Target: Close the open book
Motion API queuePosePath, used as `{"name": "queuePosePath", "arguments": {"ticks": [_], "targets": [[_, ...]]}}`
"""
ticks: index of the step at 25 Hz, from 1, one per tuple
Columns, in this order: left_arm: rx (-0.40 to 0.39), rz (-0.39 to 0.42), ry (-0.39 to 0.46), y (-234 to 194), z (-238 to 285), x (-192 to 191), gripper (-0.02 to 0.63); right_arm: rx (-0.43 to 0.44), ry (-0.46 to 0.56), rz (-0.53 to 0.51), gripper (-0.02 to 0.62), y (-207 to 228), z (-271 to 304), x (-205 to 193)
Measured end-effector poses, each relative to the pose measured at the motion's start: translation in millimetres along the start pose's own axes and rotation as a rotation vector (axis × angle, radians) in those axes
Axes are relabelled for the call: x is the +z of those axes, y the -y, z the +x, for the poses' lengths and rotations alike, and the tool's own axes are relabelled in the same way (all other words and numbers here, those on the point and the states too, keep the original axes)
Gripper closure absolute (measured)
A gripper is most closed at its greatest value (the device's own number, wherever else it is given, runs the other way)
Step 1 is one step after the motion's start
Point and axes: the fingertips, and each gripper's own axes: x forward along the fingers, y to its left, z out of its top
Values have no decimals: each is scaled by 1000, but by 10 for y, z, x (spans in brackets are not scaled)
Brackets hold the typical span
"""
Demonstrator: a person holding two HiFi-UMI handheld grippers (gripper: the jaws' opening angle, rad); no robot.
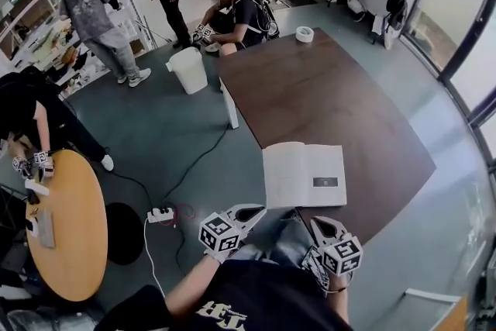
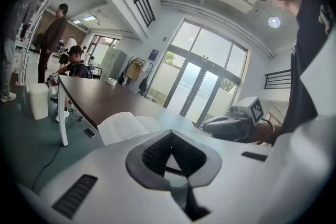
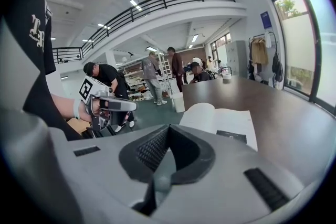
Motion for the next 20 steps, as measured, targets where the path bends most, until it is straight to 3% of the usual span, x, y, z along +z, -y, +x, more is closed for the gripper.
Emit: {"name": "queuePosePath", "arguments": {"ticks": [11, 20], "targets": [[34, -36, -20, -614, 458, -316, 600, -34, -36, 37, 607, 405, 159, -310], [113, -68, -94, -1394, 760, -948, 600, -46, -89, 49, 607, 638, 302, -576]]}}
